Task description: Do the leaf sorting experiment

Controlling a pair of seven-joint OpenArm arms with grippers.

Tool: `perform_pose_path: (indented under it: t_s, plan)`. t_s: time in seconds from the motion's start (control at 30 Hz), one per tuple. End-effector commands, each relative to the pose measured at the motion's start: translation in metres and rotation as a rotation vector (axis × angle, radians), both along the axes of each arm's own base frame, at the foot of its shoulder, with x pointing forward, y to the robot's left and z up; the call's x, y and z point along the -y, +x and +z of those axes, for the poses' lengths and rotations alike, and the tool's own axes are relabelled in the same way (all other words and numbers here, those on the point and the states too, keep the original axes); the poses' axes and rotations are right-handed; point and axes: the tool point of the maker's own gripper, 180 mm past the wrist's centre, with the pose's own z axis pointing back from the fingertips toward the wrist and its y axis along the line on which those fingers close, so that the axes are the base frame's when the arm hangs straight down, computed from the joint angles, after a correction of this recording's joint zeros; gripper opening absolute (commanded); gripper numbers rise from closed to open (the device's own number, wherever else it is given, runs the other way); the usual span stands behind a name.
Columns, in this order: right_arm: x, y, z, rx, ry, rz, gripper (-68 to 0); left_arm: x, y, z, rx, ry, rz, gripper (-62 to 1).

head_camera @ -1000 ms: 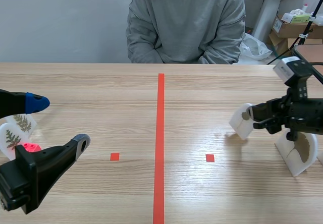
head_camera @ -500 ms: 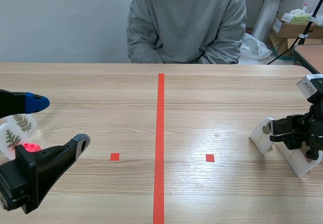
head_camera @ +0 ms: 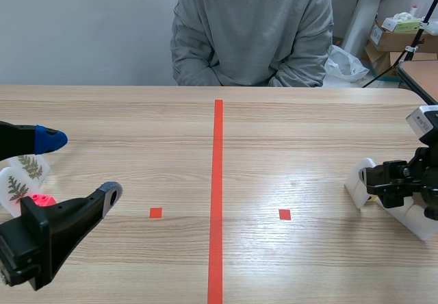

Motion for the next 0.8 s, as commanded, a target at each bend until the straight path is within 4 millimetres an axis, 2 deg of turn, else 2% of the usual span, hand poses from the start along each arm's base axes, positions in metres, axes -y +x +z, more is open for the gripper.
perform_pose_path:
  t_s: [0.0,0.53,0.77]
  plan:
    - [0.004,0.004,0.009,0.03,-0.004,-0.001,-37.7,0.002,-0.001,0.004,0.009,-0.025,0.005,1.4]
    - [0.001,0.007,0.016,0.051,0.063,-0.019,-36.4,0.002,-0.001,0.004,0.009,-0.025,0.005,1.4]
    - [-0.006,0.011,0.054,0.135,0.133,0.048,-36.4,0.002,-0.001,0.004,0.008,-0.025,0.005,1.4]
